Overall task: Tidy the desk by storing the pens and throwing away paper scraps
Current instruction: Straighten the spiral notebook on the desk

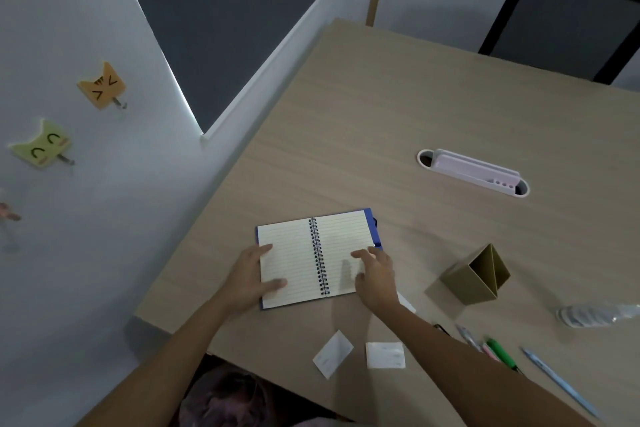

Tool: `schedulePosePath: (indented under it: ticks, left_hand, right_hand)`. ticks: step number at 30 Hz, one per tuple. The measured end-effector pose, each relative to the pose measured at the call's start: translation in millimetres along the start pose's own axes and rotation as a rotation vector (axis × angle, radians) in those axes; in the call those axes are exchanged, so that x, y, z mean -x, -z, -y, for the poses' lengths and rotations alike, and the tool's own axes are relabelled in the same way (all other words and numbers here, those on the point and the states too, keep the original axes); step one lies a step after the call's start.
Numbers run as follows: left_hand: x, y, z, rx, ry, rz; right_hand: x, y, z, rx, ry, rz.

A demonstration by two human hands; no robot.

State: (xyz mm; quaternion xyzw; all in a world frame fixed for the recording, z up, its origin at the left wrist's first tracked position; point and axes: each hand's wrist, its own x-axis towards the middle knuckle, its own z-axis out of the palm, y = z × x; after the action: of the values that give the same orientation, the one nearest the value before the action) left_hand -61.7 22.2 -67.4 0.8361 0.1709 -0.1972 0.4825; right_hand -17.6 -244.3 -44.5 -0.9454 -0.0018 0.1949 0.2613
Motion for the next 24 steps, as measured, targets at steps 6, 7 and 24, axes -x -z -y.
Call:
schedulePosePath:
  ticks: [6, 7, 24]
  left_hand:
    - [-31.8, -13.9, -27.7, -0.481, -0.064, 0.084]
    - [-42.1, -15.0, -37.2, -0.498, -0.062, 0.091]
    - [-212.3, -33.4, -159.7, -0.683, -0.215, 0.121]
  right_hand:
    - [-24.9, 21.1, -24.5, -0.082, -0.244, 0.004]
    - [-32.9, 25.6, -25.5, -0.106, -0.275, -0.014]
    - [-167.5, 112.2, -53.9, -0.195, -0.487, -0.107]
